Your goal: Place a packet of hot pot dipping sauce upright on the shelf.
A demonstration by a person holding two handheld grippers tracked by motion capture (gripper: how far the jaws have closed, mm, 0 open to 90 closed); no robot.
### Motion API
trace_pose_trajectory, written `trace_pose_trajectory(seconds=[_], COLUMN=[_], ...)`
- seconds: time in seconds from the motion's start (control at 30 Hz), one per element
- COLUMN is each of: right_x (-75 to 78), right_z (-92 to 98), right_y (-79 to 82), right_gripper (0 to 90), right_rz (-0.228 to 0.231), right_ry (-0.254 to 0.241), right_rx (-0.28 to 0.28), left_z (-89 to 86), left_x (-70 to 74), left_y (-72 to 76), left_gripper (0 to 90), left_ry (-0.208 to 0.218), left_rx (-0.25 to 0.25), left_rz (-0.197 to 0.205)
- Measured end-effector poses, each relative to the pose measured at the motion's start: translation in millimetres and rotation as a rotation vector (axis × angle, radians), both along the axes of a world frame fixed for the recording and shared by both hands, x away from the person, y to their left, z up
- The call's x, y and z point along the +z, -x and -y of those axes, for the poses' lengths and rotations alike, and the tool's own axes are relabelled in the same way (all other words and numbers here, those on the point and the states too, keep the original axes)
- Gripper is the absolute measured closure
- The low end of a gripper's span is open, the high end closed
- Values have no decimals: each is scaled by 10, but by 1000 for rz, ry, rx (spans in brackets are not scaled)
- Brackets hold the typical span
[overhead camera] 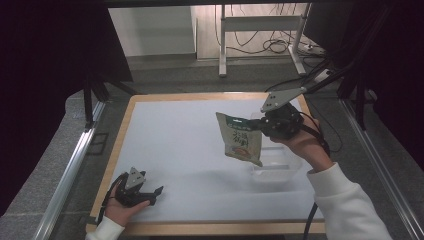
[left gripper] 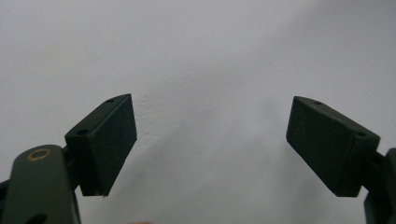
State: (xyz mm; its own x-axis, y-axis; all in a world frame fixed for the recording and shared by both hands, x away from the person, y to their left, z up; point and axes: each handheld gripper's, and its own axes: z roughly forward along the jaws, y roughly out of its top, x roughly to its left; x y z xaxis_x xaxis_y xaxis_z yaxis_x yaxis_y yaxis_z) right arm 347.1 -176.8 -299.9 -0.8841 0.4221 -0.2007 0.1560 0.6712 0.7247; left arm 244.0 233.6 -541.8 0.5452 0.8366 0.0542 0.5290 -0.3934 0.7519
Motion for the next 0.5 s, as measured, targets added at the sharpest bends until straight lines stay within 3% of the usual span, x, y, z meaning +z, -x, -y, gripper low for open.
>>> trace_pose_trajectory(seconds=[0.5], right_x=[25], right_z=[252], right_y=[25], right_gripper=[900], right_rz=[5], right_ry=[-4], right_rx=[-30], left_z=[8], left_x=[-5], left_y=[-1], left_gripper=[161], left_ry=[-7], left_rx=[5], left_rz=[1])
